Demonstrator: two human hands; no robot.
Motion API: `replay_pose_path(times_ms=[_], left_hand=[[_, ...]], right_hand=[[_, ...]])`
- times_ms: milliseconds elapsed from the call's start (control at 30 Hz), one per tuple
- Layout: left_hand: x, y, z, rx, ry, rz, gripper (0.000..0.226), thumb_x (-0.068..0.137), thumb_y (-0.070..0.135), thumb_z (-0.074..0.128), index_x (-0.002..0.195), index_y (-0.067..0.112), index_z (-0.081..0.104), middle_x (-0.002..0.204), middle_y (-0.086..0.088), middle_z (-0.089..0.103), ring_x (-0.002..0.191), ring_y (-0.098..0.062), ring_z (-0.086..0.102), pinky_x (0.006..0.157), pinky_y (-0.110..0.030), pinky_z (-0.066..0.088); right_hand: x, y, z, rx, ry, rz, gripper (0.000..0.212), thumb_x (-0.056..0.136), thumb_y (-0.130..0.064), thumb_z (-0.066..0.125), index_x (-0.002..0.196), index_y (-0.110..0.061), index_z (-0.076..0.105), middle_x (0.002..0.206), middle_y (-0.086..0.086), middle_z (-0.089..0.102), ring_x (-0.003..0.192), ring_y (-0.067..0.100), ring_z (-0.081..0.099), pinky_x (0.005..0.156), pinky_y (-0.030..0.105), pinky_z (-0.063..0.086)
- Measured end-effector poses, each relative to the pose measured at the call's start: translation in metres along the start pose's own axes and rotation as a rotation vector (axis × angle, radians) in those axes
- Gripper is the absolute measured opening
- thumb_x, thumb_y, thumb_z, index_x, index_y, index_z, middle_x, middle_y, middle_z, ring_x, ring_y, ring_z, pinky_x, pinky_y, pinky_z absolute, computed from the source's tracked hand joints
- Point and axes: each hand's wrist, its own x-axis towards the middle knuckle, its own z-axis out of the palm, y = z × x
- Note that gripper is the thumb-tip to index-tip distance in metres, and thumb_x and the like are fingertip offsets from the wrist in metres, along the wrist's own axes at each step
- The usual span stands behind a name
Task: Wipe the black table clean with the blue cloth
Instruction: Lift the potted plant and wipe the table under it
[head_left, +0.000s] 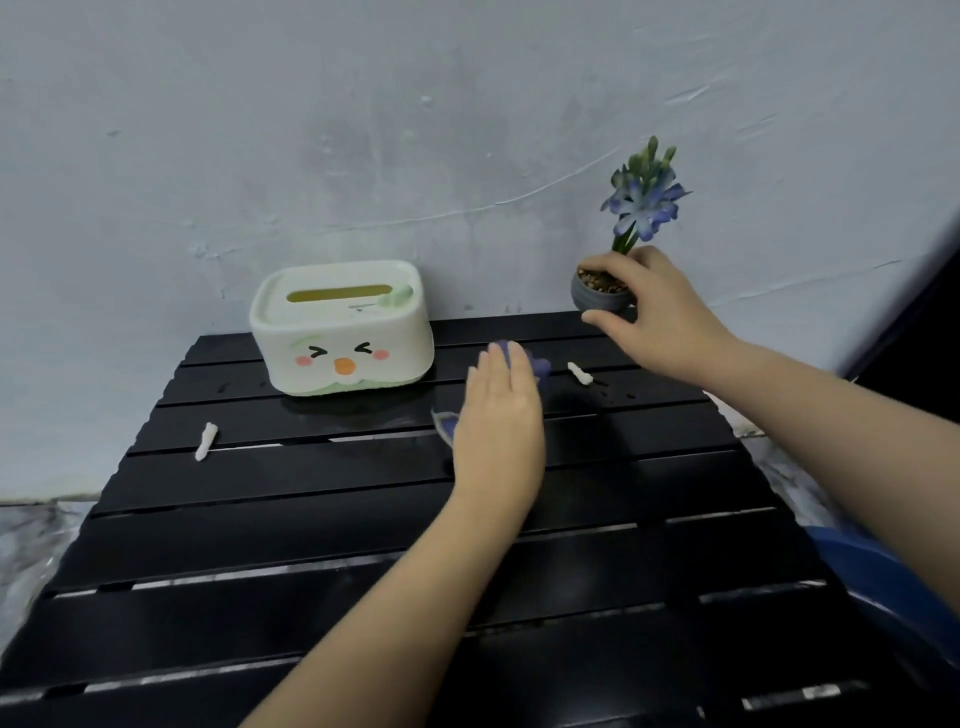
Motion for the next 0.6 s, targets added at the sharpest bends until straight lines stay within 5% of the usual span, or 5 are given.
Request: replay_pose_path(times_ms=[100, 200, 433, 600], left_hand=[[0.030, -0.007, 0.004, 0.085, -0.079, -0.163, 0.057, 0.101, 0.006, 0.032, 0.153, -0.007, 0.012, 0.158, -0.030, 0.021, 0.148, -0.039, 0.021, 0.123, -0.044, 0.017], [0.050, -0.003, 0.015, 0.091, -0.151, -0.181, 0.052, 0.097, 0.006, 0.037, 0.146, -0.005, 0.027, 0.146, -0.026, 0.039, 0.137, -0.037, 0.037, 0.115, -0.041, 0.027], [0.076, 0.020, 0.020, -0.408, -0.235, 0.086, 0.032, 0.093, 0.006, 0.045, 0.122, 0.009, 0.059, 0.125, 0.000, 0.067, 0.111, -0.017, 0.066, 0.098, -0.042, 0.049], [0.031, 0.054, 0.015, -0.546, -0.235, 0.413, 0.033, 0.099, 0.009, 0.049, 0.129, 0.013, 0.064, 0.126, -0.007, 0.069, 0.118, -0.027, 0.063, 0.098, -0.039, 0.049]], right_hand=[[-0.002, 0.012, -0.008, -0.007, -0.028, 0.005, 0.045, 0.090, -0.022, 0.069, 0.133, -0.026, 0.054, 0.118, 0.005, 0.045, 0.102, 0.018, 0.047, 0.092, 0.016, 0.032], [-0.002, 0.019, -0.008, 0.011, -0.033, 0.007, 0.046, 0.090, -0.020, 0.069, 0.133, -0.026, 0.055, 0.117, 0.005, 0.045, 0.101, 0.017, 0.047, 0.085, 0.000, 0.026], [0.006, 0.021, -0.016, 0.027, -0.002, -0.027, 0.046, 0.089, -0.016, 0.071, 0.132, -0.021, 0.056, 0.121, 0.009, 0.048, 0.103, 0.018, 0.050, 0.083, -0.005, 0.029], [0.012, 0.016, -0.023, 0.011, 0.007, -0.039, 0.047, 0.089, -0.014, 0.070, 0.134, -0.019, 0.055, 0.123, 0.013, 0.048, 0.111, 0.025, 0.052, 0.091, 0.012, 0.031]])
